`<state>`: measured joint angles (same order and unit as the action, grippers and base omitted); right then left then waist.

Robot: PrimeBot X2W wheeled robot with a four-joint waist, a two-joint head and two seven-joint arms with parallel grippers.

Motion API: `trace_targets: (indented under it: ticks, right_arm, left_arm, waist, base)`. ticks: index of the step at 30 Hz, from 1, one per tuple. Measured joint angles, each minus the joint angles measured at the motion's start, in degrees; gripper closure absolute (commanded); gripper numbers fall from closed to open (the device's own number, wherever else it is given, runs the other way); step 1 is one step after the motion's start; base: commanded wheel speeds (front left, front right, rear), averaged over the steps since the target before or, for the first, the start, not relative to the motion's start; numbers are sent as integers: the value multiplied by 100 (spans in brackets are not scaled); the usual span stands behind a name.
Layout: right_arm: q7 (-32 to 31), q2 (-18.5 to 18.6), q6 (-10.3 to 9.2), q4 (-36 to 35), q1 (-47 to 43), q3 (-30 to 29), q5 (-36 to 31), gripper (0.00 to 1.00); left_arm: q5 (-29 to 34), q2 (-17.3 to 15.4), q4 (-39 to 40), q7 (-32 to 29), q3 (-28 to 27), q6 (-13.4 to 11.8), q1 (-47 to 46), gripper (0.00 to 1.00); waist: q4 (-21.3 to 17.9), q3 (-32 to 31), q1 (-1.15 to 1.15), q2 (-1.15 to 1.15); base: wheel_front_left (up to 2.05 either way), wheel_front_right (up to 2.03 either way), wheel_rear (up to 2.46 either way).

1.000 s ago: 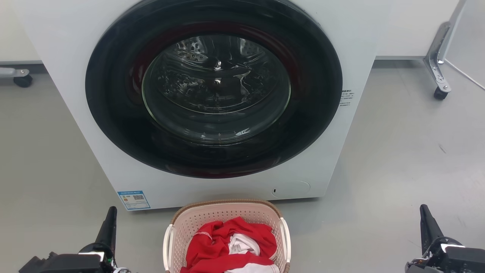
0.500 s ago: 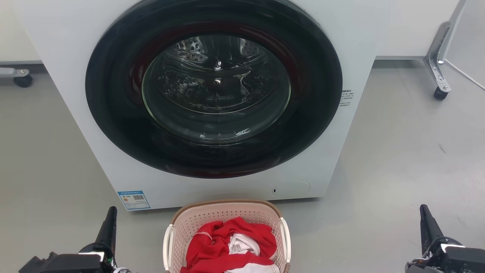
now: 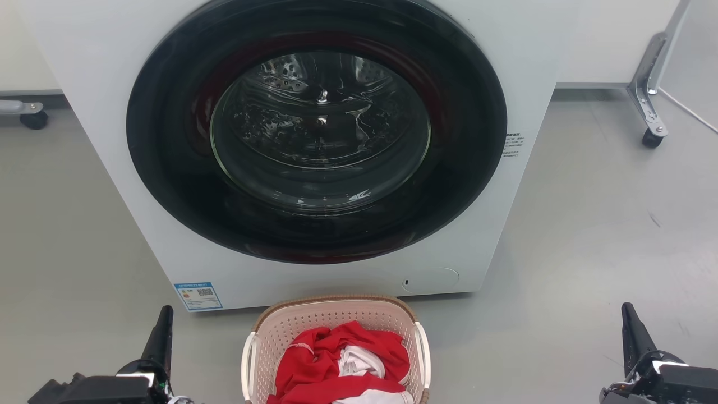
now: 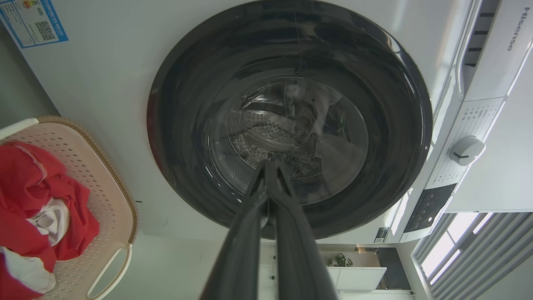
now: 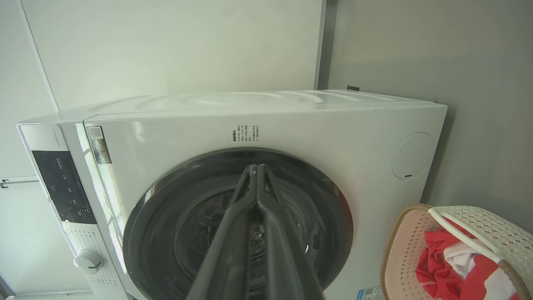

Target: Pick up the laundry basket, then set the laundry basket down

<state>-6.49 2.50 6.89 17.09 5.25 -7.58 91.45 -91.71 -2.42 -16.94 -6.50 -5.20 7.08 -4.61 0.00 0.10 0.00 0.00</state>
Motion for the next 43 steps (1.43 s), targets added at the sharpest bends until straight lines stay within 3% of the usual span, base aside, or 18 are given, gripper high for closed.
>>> trace_targets:
  ticks: [43]
  right_arm:
    - [0, -1, 1, 0, 0, 0, 0, 100]
  left_arm:
    - [0, 0, 0, 0, 0, 0, 0, 100]
  waist:
    - [0, 0, 0, 0]
  base:
    - [0, 0, 0]
